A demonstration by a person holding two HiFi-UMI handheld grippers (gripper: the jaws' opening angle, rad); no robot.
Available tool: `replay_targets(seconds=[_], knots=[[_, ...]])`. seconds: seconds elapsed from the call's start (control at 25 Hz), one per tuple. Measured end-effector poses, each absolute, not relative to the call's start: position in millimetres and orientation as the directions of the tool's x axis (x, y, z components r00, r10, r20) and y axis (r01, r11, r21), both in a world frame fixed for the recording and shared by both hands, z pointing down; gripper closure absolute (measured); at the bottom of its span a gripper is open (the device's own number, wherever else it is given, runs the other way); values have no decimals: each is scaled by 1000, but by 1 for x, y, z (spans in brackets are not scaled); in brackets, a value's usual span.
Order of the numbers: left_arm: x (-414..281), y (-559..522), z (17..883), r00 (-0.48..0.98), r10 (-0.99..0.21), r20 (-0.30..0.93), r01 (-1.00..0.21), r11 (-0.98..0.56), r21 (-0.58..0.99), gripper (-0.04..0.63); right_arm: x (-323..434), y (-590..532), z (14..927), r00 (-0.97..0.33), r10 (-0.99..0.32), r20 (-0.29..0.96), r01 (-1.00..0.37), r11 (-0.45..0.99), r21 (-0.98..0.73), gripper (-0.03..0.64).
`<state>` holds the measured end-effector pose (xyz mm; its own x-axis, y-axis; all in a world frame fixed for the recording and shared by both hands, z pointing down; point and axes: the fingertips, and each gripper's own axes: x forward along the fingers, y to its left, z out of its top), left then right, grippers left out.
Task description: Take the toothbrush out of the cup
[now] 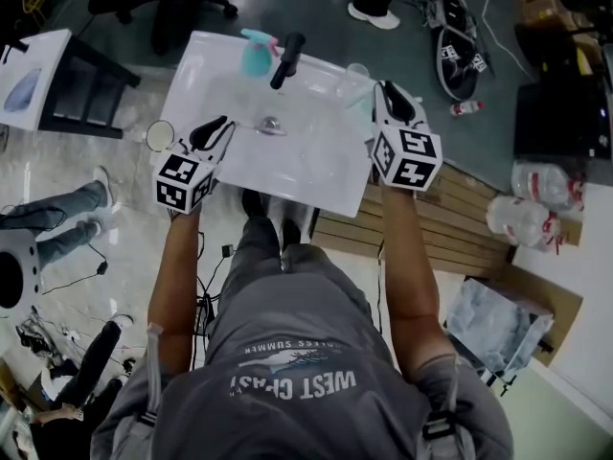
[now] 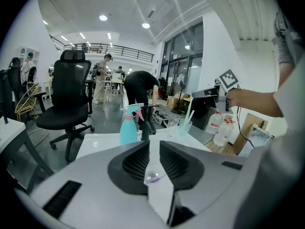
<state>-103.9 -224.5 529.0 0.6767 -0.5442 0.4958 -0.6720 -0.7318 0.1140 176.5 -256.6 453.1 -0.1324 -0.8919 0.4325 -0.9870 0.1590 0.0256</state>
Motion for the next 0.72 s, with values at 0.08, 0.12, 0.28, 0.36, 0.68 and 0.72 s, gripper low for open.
replay_targets(seconds=[0.08, 0.12, 0.28, 0.36, 0.68, 0.72], knots=[[-103, -223, 529, 677, -545, 495, -672, -732, 114, 535, 176, -252, 459, -138, -887, 440, -987, 158, 9, 552], [-102, -223, 529, 677, -545, 494, -672, -732, 114, 535, 175, -250, 462, -140, -885, 444, -988, 158, 2, 551], [-99, -222, 527, 678, -545, 493, -670, -734, 110, 535, 173, -241, 474, -154, -872, 465, -987, 160, -26, 546], [-98, -222, 527, 679, -542, 494, -668, -736, 109, 535, 172, -235, 482, -166, -861, 480, -986, 160, -53, 543], [-86, -222, 530, 690, -523, 500, -650, -752, 111, 535, 178, -217, 509, -187, -828, 529, -982, 145, -122, 538], [-85, -222, 531, 691, -521, 501, -648, -753, 111, 535, 179, -214, 512, -189, -825, 533, -982, 142, -128, 538]])
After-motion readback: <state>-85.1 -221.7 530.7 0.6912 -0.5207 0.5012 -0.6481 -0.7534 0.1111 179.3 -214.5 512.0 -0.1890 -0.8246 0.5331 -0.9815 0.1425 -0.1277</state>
